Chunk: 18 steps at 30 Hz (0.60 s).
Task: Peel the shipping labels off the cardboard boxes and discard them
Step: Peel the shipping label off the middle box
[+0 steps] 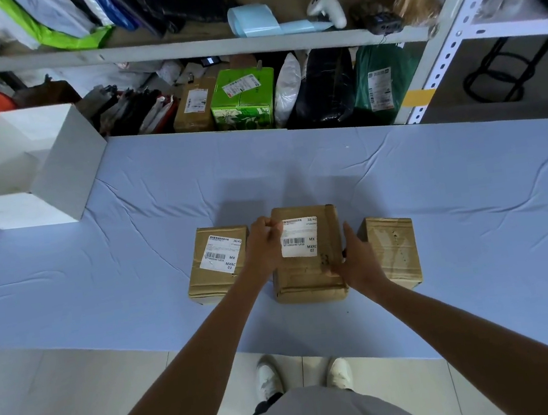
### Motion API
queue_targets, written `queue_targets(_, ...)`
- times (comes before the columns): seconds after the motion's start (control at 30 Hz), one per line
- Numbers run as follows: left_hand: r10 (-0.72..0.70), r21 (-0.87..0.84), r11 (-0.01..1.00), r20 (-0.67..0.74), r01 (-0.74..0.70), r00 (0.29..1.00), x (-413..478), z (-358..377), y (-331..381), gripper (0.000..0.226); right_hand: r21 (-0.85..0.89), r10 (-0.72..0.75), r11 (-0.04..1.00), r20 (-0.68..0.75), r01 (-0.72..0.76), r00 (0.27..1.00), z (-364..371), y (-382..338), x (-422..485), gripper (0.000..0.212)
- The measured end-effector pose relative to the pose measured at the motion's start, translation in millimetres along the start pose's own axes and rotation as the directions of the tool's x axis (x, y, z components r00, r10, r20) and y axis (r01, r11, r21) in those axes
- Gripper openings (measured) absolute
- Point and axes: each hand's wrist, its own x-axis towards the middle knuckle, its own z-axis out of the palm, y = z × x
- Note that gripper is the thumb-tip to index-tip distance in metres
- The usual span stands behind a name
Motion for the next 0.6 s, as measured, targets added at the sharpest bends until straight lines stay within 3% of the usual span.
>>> queue_targets(0.17, -0.098, -0.087, 0.992, -0.029, 0.096, 0.995, 1, -2, -2, 0.011, -0.018, 0.023, 1.000, -0.008, -0.023, 1.000, 5, 0, -1, 0.096)
queue_targets(0.4, -0.201, -0.215, 0.959, -0.057, 0.184, 0.978, -1, -8, 4, 0.014, -0.192, 0.113, 0.973, -0.092, -0.129, 0.989, 10, -11, -4, 0.110)
queue_targets(0.5, -0.214, -0.278, 0.941, -0.040, 0.195, 0.976, -3, -9, 7, 0.024, -0.197, 0.112, 0.973, -0.067, -0.124, 0.991, 7, -11, -1, 0.088)
queue_targets(0.6, -0.248, -0.312, 0.922, -0.017, 0.230, 0.969, -1, -12, 6, 0.023, -0.096, 0.083, 0.991, -0.099, -0.092, 0.992, 1, -9, 5, 0.028)
